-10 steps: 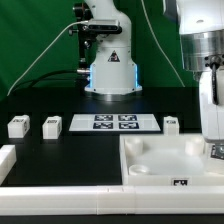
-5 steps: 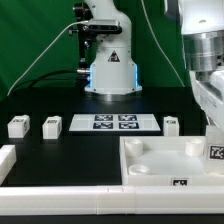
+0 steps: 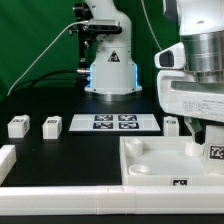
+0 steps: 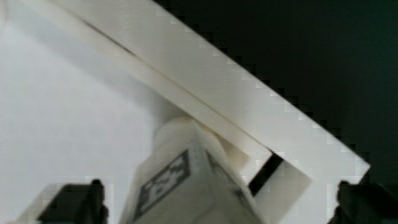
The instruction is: Assemble one leg
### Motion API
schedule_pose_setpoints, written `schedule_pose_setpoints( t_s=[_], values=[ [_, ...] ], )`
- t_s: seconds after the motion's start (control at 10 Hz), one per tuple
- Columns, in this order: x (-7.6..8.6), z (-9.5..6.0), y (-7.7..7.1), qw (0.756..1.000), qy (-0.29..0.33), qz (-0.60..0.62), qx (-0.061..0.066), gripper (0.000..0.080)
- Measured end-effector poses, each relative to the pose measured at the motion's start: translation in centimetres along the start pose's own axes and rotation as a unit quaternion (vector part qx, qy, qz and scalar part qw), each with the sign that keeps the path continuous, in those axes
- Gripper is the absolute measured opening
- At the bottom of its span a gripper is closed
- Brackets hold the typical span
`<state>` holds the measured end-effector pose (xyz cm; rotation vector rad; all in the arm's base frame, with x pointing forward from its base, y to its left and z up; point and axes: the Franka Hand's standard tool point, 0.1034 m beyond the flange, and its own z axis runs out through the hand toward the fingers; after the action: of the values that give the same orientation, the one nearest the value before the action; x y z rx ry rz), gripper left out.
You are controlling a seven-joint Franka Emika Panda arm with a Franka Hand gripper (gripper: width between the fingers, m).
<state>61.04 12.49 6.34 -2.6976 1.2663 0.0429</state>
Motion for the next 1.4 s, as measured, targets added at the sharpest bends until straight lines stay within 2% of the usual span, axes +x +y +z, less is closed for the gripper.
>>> schedule_pose_setpoints(
  t_s=[0.3, 0.6, 0.8, 0.9, 1.0, 1.1, 1.2, 1.3, 1.4],
  values=[
    [0.23, -0.03, 0.13, 0.986, 0.003, -0.167, -0.003, 0.0649],
    [0.33, -0.04, 0.19, 0.940, 0.013, -0.339, -0.020, 0.0649],
    [0.56, -0.05, 0.35, 0.915, 0.011, -0.403, -0.022, 0.0649],
    [0.60, -0.06, 0.37, 0.916, 0.011, -0.399, -0.021, 0.0649],
    [0.73, -0.08, 0.44, 0.917, 0.012, -0.399, -0.021, 0.0536],
    [0.75, -0.08, 0.46, 0.917, 0.012, -0.399, -0.021, 0.0388],
    [0.75, -0.08, 0.46, 0.917, 0.012, -0.399, -0.021, 0.0388],
    [0.76, -0.09, 0.45, 0.917, 0.012, -0.399, -0.021, 0.0291],
    [0.76, -0.09, 0.45, 0.917, 0.012, -0.398, -0.021, 0.0291]
  ],
)
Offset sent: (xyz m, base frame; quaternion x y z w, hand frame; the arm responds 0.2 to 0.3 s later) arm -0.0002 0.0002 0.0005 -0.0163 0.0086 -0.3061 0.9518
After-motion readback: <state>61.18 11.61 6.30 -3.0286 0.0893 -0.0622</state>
